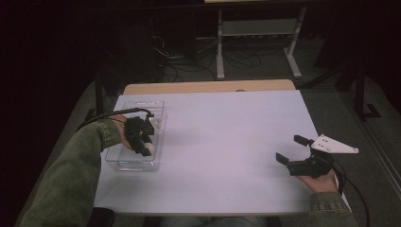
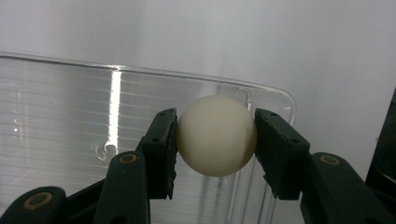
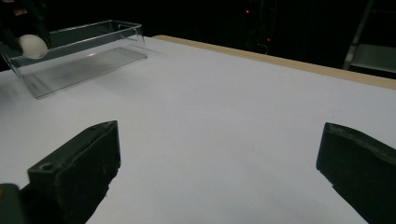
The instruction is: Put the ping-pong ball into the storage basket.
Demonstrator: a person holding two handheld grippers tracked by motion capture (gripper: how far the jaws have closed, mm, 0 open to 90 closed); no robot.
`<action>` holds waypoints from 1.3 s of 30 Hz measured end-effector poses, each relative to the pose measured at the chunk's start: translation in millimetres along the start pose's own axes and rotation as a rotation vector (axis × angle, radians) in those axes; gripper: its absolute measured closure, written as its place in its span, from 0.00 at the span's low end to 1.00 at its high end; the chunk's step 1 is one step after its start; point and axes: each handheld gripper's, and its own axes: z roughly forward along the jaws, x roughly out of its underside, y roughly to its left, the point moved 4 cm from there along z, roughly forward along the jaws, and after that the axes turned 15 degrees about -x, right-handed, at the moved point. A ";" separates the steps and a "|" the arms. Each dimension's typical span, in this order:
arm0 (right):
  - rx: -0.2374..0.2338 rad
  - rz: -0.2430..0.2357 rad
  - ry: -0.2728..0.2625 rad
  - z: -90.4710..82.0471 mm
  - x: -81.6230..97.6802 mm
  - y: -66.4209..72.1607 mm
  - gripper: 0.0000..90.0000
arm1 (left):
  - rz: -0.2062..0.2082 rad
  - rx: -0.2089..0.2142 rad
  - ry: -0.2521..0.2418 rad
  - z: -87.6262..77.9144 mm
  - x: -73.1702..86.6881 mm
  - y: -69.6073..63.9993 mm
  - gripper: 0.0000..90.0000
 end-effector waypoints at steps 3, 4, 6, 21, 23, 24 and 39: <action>0.000 0.000 0.002 -0.1 0.3 0.0 0.00 | -0.003 0.005 0.003 4.0 1.0 0.4 0.57; 0.000 -0.002 0.003 -0.1 0.4 0.0 0.00 | -0.004 0.006 0.004 5.4 1.3 0.4 0.57; 0.000 -0.002 0.004 0.0 0.6 0.0 0.00 | -0.007 0.010 0.006 8.3 2.1 0.1 0.57; 0.001 -0.003 0.013 1.0 1.2 0.7 0.00 | -0.010 0.020 0.006 22.1 5.1 -0.6 0.57; 0.000 -0.003 0.015 1.2 1.3 0.9 0.00 | -0.013 0.022 0.009 23.9 5.4 -0.7 0.57; -0.001 -0.004 0.015 1.3 1.3 0.8 0.00 | -0.012 0.023 0.010 24.9 5.6 -0.6 0.57; 0.006 -0.001 0.011 -0.4 1.6 0.0 0.00 | -0.010 0.034 0.021 38.8 4.9 -3.2 0.57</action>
